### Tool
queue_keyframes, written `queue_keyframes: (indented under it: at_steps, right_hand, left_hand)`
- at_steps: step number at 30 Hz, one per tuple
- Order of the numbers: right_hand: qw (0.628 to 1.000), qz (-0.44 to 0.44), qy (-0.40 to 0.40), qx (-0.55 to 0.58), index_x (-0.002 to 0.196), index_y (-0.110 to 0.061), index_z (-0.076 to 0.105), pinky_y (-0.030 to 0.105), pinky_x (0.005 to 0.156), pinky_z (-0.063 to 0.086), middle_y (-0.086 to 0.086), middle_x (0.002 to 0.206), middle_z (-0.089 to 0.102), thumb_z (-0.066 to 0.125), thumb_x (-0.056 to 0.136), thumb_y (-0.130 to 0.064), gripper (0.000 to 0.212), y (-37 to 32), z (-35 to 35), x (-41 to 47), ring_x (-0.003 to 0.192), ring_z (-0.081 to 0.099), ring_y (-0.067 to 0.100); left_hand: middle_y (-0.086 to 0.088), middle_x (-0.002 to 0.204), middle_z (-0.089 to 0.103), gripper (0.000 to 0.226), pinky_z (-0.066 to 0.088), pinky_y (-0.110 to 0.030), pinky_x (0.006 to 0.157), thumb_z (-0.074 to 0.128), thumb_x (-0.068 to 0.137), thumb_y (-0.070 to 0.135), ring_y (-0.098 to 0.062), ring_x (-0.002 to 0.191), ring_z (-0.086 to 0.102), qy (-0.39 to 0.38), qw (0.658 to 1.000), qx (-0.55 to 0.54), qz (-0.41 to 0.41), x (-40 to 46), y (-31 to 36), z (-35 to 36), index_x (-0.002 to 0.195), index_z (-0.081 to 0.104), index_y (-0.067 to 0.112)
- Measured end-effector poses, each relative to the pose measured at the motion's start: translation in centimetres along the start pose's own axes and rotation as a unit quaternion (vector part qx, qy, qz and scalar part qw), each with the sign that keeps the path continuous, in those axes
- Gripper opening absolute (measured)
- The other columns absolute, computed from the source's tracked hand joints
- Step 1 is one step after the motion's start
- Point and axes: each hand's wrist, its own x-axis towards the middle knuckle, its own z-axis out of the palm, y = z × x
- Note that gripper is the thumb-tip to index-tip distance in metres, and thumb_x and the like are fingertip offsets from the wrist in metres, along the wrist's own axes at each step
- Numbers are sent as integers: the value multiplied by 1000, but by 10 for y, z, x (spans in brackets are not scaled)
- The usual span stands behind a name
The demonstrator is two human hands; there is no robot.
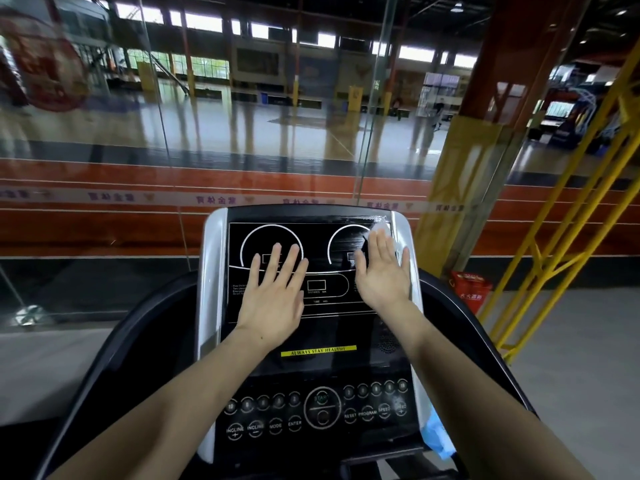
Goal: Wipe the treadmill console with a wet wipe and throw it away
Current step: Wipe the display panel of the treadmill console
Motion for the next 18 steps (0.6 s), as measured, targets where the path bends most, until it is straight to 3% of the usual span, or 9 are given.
queue_keyframes:
  at_steps: [2,5,8,10,14,16,18]
  right_hand:
    - [1000,-19,0,7,168,-21,9,49,130,-10,1,176,5,13,109,-54,68,-22,-2,8,163,1,20]
    - [991,-136,-11,-17,168,-22,16,52,129,-9,-2,176,11,12,108,-53,67,-50,9,-19,163,3,21]
    - [975,-208,-28,-73,168,-26,7,54,128,-12,-6,176,3,7,106,-57,69,-41,13,-30,162,-2,14]
    - [981,-172,-12,-85,168,-28,6,53,127,-16,-8,175,2,5,104,-59,70,-21,5,-16,161,-3,8]
    - [998,-21,1,-56,168,-28,1,53,127,-15,-8,175,-2,6,106,-60,70,8,-2,2,160,-10,8]
    - [1000,-9,-1,-24,168,-27,4,54,127,-13,-6,176,1,9,107,-59,69,-7,-3,3,162,-6,14]
    - [998,-56,-2,-2,167,-30,12,55,128,-12,-6,176,6,13,109,-55,63,-31,-2,1,163,1,19]
  left_hand:
    - [-8,174,6,64,7,-61,127,34,106,40,-36,160,-1,4,1000,5,-5,-2,-4,0,165,19,18]
    - [-8,174,5,65,6,-61,128,34,105,40,-35,161,-2,-1,1000,7,-12,-4,-12,0,165,19,18]
    - [-8,174,6,65,6,-61,128,36,105,40,-35,161,-2,-2,1000,8,-15,-5,-16,2,165,21,18]
    - [-8,174,6,64,8,-61,127,36,106,40,-35,161,-1,-1,1000,4,-18,-6,-17,2,165,22,18]
    - [-8,175,4,64,6,-61,128,33,106,40,-36,160,-3,-3,1000,4,-21,-10,-16,1,165,19,19]
    - [-8,175,4,64,5,-61,128,33,106,40,-36,160,-4,-5,1000,9,-22,-11,-18,1,165,19,19]
    - [-8,175,3,64,5,-61,128,34,106,40,-36,160,-4,-5,1000,10,-23,-11,-18,1,165,19,19]
